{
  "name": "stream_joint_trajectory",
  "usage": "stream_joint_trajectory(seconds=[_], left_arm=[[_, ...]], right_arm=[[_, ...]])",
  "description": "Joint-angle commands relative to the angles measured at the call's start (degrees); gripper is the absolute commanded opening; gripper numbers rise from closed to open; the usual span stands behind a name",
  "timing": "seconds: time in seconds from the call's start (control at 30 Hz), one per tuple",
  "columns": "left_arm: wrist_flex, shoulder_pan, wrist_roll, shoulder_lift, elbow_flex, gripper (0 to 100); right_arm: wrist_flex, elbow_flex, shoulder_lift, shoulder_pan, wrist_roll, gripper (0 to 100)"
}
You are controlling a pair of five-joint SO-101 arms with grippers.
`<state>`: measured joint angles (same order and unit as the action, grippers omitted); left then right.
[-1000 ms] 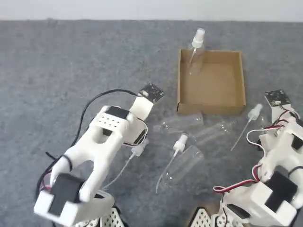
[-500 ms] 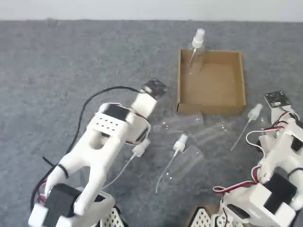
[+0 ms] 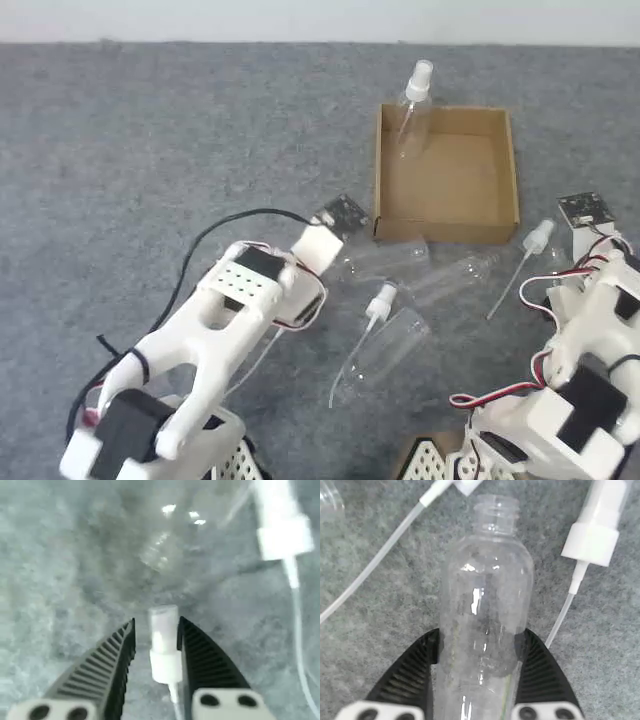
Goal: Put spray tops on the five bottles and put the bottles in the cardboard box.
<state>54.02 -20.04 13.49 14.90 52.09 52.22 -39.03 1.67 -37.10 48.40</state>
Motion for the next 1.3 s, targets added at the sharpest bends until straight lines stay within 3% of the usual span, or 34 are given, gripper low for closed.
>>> stream_joint_trajectory(seconds=[0.0,0.23,0.43,0.7,0.87,1.27], left_arm=[[-4.0,2.3,2.3,-4.9,-1.2,13],[-4.0,2.5,2.2,-7.7,-2.9,12],[-2.1,3.4,0.9,-6.8,-3.4,1],[6.3,8.6,-3.5,12.4,-4.6,1],[6.8,8.4,-6.7,20.8,-1.7,1],[-1.2,8.4,-6.9,21.3,7.0,1]], right_arm=[[0.3,-2.9,-0.7,-1.3,0.8,3.8],[0.3,-2.9,-0.7,-1.3,0.8,3.8],[0.3,-2.7,-0.6,-1.4,0.8,3.8],[0.7,-0.5,-0.5,-1.4,0.5,4.2],[8.7,5.3,-0.5,-1.1,0.4,4.4],[17.9,14.9,-0.5,0.5,-1.1,29.2]])
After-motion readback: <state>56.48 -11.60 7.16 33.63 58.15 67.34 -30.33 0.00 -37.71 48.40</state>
